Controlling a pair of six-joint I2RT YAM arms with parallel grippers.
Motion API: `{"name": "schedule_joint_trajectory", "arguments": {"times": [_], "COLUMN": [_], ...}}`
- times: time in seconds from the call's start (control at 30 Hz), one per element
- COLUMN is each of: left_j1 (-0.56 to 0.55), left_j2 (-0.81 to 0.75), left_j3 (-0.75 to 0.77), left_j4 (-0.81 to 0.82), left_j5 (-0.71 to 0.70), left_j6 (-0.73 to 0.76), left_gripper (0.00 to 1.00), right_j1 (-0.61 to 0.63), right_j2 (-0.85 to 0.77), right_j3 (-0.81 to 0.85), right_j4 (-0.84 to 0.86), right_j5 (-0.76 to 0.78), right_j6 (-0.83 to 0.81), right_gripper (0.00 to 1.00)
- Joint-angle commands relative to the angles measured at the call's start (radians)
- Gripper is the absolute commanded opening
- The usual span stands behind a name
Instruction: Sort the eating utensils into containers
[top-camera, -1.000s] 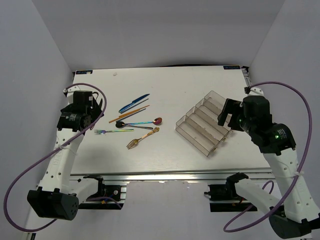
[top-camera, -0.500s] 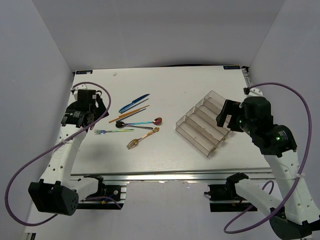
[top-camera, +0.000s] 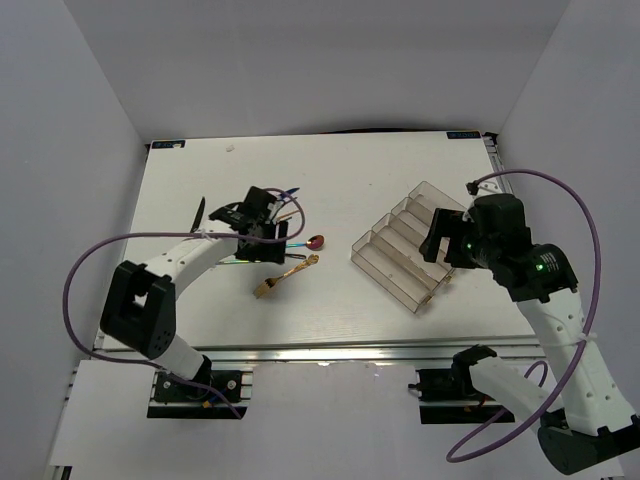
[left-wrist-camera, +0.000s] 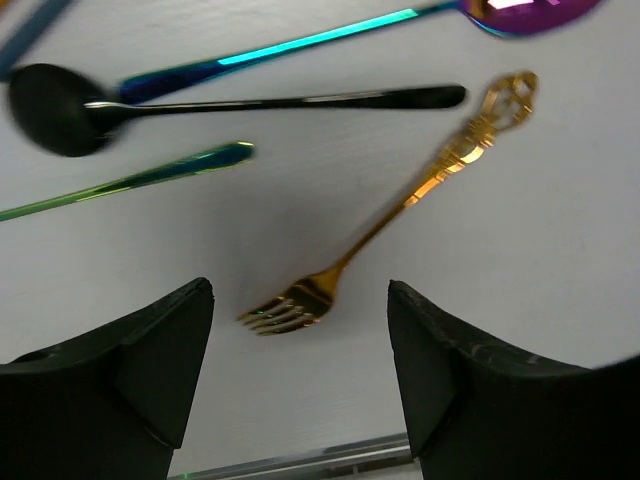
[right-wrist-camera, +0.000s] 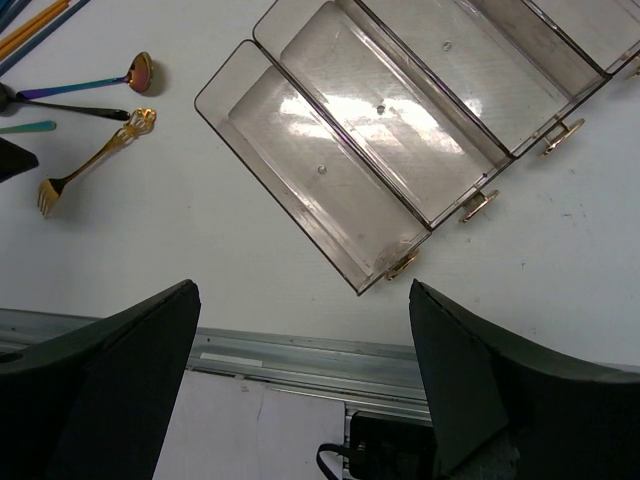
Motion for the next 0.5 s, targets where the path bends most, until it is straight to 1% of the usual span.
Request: {"name": "schedule_joint_trajectory", "arguments": {"times": [0.0,0.07,0.17,0.2,0.3,0.4,0.43,0.47], "left_j1": [-0.068,-0.079,-0.089,-0.093,-0.102,-0.105,-0.108,-0.124], "left_j2": [0.019,0.043,0.105,0.135,0.172,0.211,0.228,0.234], "left_j3": [0.009,-0.015,-0.040,-0.052,-0.073,-0.086,-0.081,-0.070], "left_j4": [0.050,0.079,0.124,0.134,0.185,0.228,0.223,0.213], "left_j5": [0.104,0.091,0.091,0.049,0.024,-0.004,-0.002,-0.001], "left_j6": [0.060,0.060,0.052,0.045,0.012,-0.011,-0.014,-0.017], "left_gripper": [0.79,0.78,0.71,0.67,0.64,0.57,0.45,0.37], "right_j1": [0.002,0.002,0.001,0.001,0.002,0.002,0.002,0.001], "right_j2": [-0.026,-0.036,-0.045,-0.046,-0.051,-0.053,-0.053,-0.054], "right_j3": [-0.018,-0.021,-0.024,-0.026,-0.020,-0.007,-0.003,0.003], "right_j4": [0.027,0.024,0.028,0.031,0.036,0.041,0.042,0.039], "right_j5": [-0.023,-0.022,-0.028,-0.029,-0.031,-0.034,-0.032,-0.023], "right_j6": [-0.034,-0.037,-0.046,-0.049,-0.058,-0.072,-0.074,-0.080], "right_gripper": [0.89,0.89,0.89,0.89,0.89,0.89,0.89,0.89]}}
